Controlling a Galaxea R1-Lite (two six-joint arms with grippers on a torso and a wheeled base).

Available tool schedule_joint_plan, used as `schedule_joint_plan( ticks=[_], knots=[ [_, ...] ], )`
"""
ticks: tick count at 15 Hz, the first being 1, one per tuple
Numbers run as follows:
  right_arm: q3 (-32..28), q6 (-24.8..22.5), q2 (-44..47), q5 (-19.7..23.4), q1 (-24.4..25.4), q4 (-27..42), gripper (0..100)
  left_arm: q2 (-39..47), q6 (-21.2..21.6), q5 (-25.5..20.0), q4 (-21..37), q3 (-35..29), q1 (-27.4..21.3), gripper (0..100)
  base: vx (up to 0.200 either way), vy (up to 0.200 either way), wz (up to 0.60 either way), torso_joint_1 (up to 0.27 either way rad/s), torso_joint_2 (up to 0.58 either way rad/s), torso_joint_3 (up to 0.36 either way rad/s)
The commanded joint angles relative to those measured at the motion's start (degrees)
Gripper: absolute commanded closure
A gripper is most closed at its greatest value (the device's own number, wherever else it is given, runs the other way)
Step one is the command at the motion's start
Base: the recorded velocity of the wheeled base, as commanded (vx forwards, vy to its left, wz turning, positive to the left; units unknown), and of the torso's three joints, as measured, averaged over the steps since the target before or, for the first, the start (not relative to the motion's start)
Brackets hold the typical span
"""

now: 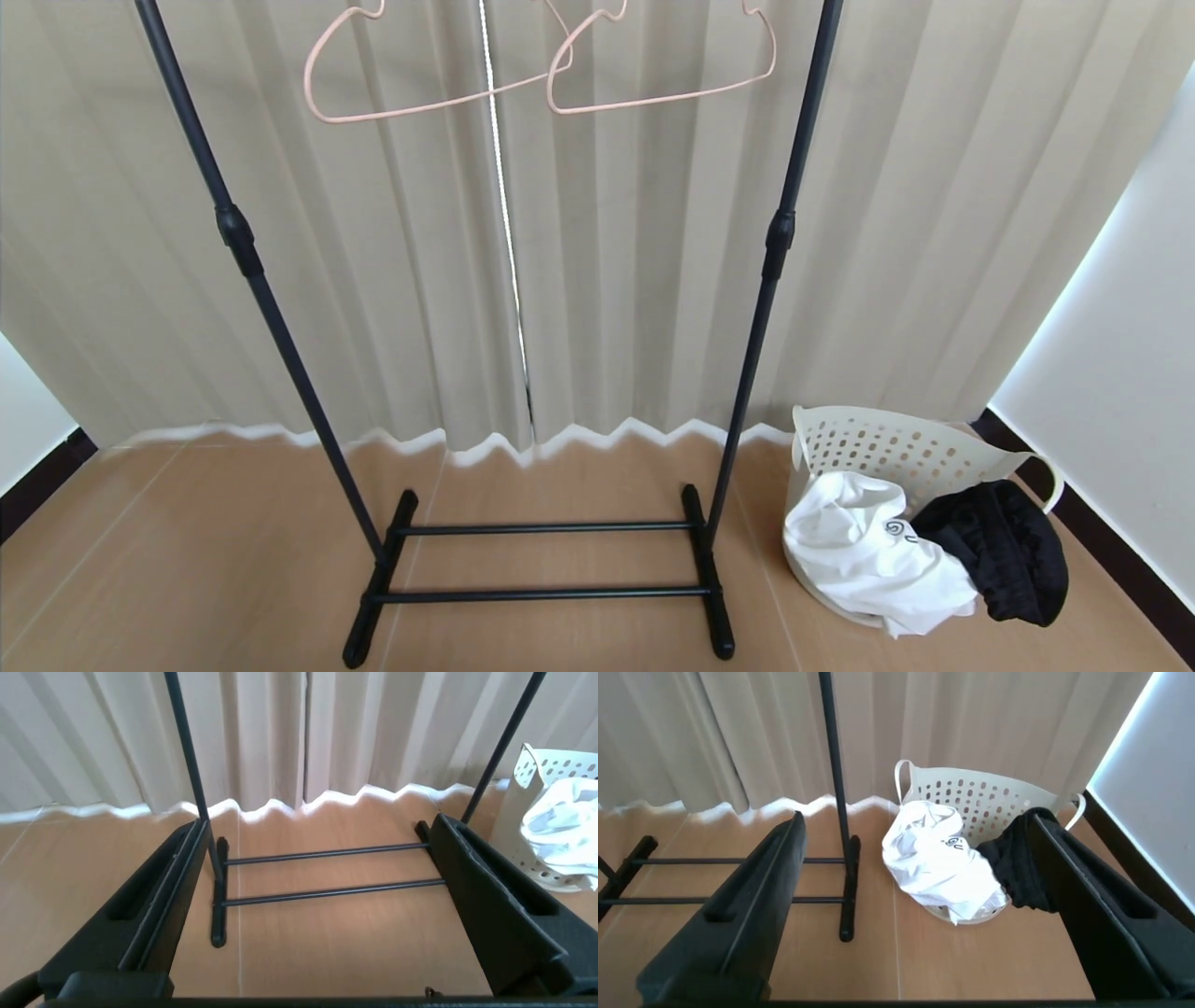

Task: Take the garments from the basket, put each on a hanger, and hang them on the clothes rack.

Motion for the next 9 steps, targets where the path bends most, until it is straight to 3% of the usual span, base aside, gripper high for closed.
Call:
schedule_joint_plan(
  ticks=[1,2,9],
  knots=[
    [0.0,0.0,0.1,0.0,0.0,0.0,0,0.0,0.0,0.0,0.1,0.0,0.0,0,0.000,0.000,0.00,0.000,0.00,0.000],
    [0.0,0.0,0.1,0.0,0.0,0.0,0,0.0,0.0,0.0,0.0,0.0,0.0,0,0.000,0.000,0.00,0.000,0.00,0.000],
    [0.0,0.0,0.1,0.0,0.0,0.0,0,0.0,0.1,0.0,0.1,0.0,0.0,0,0.000,0.000,-0.60,0.002,0.00,0.003]
  ],
)
